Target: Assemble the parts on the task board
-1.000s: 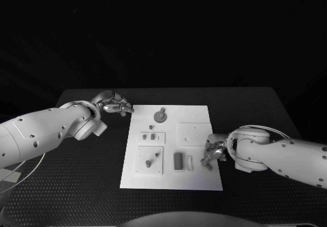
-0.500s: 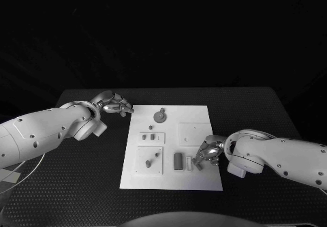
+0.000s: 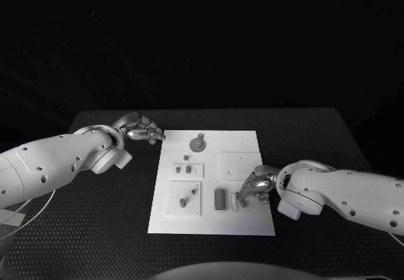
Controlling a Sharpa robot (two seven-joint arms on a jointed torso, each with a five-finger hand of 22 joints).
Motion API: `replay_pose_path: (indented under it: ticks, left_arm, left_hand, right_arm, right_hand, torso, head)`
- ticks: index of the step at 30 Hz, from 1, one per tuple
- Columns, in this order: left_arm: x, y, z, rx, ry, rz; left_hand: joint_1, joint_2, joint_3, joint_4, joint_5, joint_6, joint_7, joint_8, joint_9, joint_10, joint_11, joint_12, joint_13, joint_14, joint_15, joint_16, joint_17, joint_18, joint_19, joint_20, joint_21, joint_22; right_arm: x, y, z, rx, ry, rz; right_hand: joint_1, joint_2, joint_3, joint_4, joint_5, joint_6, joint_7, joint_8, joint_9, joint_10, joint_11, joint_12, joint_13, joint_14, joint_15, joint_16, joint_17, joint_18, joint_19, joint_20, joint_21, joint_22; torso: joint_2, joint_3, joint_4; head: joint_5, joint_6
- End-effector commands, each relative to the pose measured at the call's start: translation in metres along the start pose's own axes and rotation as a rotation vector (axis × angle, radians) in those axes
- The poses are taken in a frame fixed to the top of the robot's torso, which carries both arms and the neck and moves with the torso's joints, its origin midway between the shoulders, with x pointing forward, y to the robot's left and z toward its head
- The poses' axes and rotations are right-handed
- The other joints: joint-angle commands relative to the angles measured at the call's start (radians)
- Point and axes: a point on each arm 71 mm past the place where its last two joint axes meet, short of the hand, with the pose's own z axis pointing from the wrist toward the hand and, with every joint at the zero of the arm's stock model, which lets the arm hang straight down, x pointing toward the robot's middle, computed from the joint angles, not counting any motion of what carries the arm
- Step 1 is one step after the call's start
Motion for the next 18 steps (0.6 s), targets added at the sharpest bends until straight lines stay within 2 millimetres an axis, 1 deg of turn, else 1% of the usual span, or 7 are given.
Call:
replay_pose_path:
  ticks: [1, 6, 10, 18]
  left_arm:
    - [0.0017, -0.0019, 0.0002, 0.008, 0.013, 0.000]
    - [0.0021, -0.0022, 0.0004, 0.008, 0.014, 0.000]
    - [0.0018, -0.0020, 0.0003, 0.008, 0.014, 0.000]
    - [0.0015, -0.0017, -0.0001, 0.007, 0.013, 0.000]
  left_hand:
    - [-0.004, 0.001, -0.001, 0.008, -0.003, 0.007, -0.001, 0.007, -0.001, 0.007, 0.003, -0.005, 0.001, 0.006, 0.003, -0.006, 0.002, 0.015, -0.001, 0.000, 0.001, -0.002]
    - [-0.004, 0.000, -0.001, 0.008, -0.003, 0.007, -0.001, 0.007, -0.001, 0.007, 0.003, -0.005, 0.001, 0.006, 0.003, -0.006, 0.002, 0.015, -0.001, 0.000, 0.001, -0.002]
    - [-0.004, 0.000, -0.001, 0.008, -0.003, 0.007, -0.001, 0.007, -0.001, 0.007, 0.003, -0.005, 0.001, 0.006, 0.003, -0.006, 0.002, 0.015, -0.001, 0.000, 0.001, -0.002]
    - [-0.004, 0.000, -0.001, 0.008, -0.003, 0.007, -0.001, 0.007, -0.001, 0.007, 0.003, -0.005, 0.001, 0.006, 0.003, -0.007, 0.003, 0.015, -0.001, 0.000, 0.001, -0.002]
  right_arm:
    - [0.0006, 0.0006, 0.0007, 0.009, -0.007, 0.029]
    - [0.0015, 0.0031, 0.0036, 0.009, -0.003, 0.022]
    - [0.0042, 0.0059, 0.0056, 0.009, 0.012, 0.011]
    - [0.0066, 0.0055, 0.0090, 0.020, 0.031, -0.013]
  right_hand:
    - [0.001, 0.003, -0.001, 0.001, 0.003, 0.008, -0.002, 0.004, 0.001, 0.005, 0.000, 0.003, -0.001, 0.003, -0.008, 0.004, 0.002, 0.030, 0.007, -0.004, 0.006, 0.017]
    - [-0.001, 0.003, -0.002, 0.002, 0.003, 0.008, -0.002, 0.004, 0.000, 0.004, 0.000, 0.003, -0.001, 0.002, -0.009, 0.004, 0.002, 0.030, 0.007, -0.003, 0.006, 0.017]
    - [-0.003, 0.002, -0.002, 0.001, 0.003, 0.008, -0.001, 0.003, 0.000, 0.004, 0.000, 0.003, -0.001, 0.002, -0.009, 0.004, 0.002, 0.030, 0.007, -0.003, 0.006, 0.016]
    - [-0.011, 0.003, -0.004, 0.002, 0.003, 0.008, -0.001, 0.003, -0.003, 0.004, 0.001, 0.003, -0.001, 0.001, -0.009, 0.004, 0.002, 0.030, 0.006, -0.002, 0.006, 0.016]
  torso:
    - [0.001, 0.0003, -0.0001]
    - [0.000, 0.0000, -0.0004]
    - [0.000, 0.0000, 0.0006]
    - [0.000, -0.0006, 0.0008]
  head:
    - [0.000, 0.000]
    - [0.000, 0.000]
    - [0.000, -0.001]
    - [0.002, -0.002]
